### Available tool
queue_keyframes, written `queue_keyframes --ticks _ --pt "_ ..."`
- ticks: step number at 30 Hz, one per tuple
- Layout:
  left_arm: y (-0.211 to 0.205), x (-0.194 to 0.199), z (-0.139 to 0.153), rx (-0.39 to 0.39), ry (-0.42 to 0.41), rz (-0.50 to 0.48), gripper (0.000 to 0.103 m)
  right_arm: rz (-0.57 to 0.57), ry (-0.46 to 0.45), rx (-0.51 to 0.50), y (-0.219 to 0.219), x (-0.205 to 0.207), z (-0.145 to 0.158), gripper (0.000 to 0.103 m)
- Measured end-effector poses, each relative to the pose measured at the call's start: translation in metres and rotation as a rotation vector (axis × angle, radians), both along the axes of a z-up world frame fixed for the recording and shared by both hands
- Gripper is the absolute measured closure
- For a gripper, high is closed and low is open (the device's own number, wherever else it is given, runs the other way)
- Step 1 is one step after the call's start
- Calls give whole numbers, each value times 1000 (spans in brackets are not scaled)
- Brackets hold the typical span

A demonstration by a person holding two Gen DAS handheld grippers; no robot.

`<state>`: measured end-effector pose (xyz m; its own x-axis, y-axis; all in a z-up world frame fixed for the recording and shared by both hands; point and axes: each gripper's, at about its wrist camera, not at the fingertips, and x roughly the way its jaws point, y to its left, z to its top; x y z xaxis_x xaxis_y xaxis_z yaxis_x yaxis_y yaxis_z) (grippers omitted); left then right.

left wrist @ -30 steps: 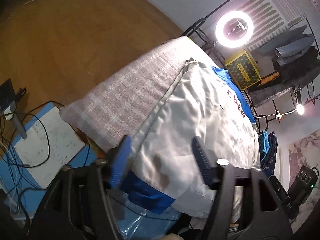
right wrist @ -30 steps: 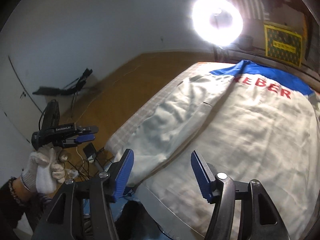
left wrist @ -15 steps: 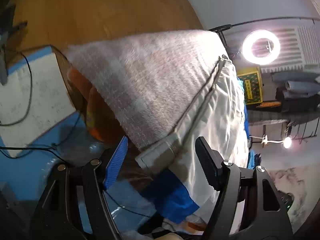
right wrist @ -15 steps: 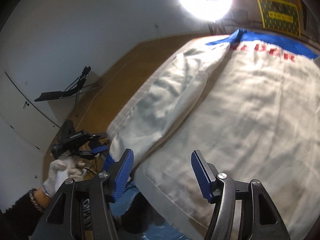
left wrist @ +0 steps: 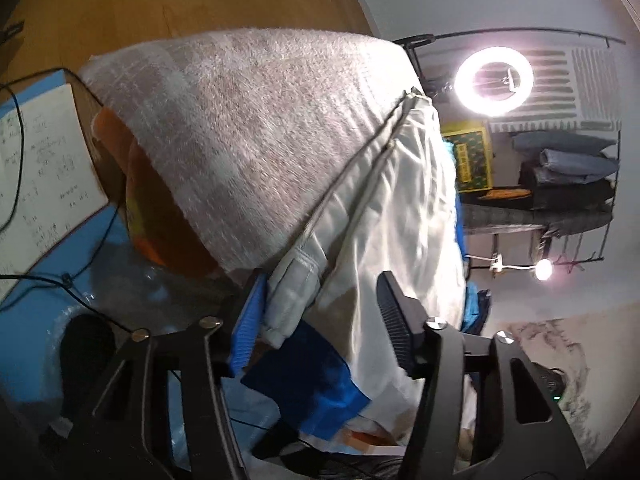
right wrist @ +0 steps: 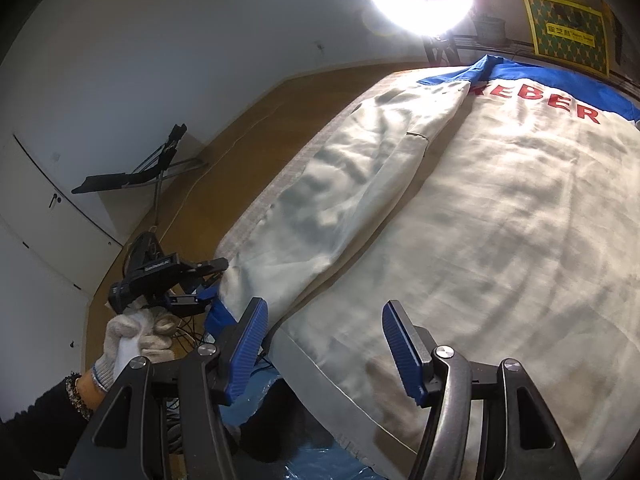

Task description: Fold large clothes

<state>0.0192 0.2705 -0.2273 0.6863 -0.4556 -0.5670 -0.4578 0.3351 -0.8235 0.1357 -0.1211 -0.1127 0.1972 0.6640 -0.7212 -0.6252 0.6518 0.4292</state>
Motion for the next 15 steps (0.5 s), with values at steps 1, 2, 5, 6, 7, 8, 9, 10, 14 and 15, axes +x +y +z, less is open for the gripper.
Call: queue_keyframes --ticks 1,2,5,6,7,8,9,10,14,15 --pt "0 -2 4 -7 -15 3 51 1 1 2 0 0 0 40" --pt "0 -4 8 -7 -25 1 51 2 1 4 1 -1 0 40" --pt "-5 1 13 51 -20 -19 51 14 -3 3 5 -3 1 40" --pt "-8 3 13 79 -9 -22 50 19 -5 1 7 -4 1 40" --pt "-11 4 11 106 2 -30 47 22 -6 -2 9 -4 0 40" --pt "-15 6 11 127 10 -40 47 24 -7 -3 10 -5 0 40" --pt "-19 7 11 151 16 -54 46 28 -9 -3 11 -6 0 40" --pt "-25 8 14 184 19 -69 47 31 -14 -5 11 -6 1 40" --pt "-39 14 28 334 53 -101 61 37 -26 -14 12 -6 0 40" --pt "-42 15 31 370 70 -107 76 31 -17 -17 12 -3 -3 40"
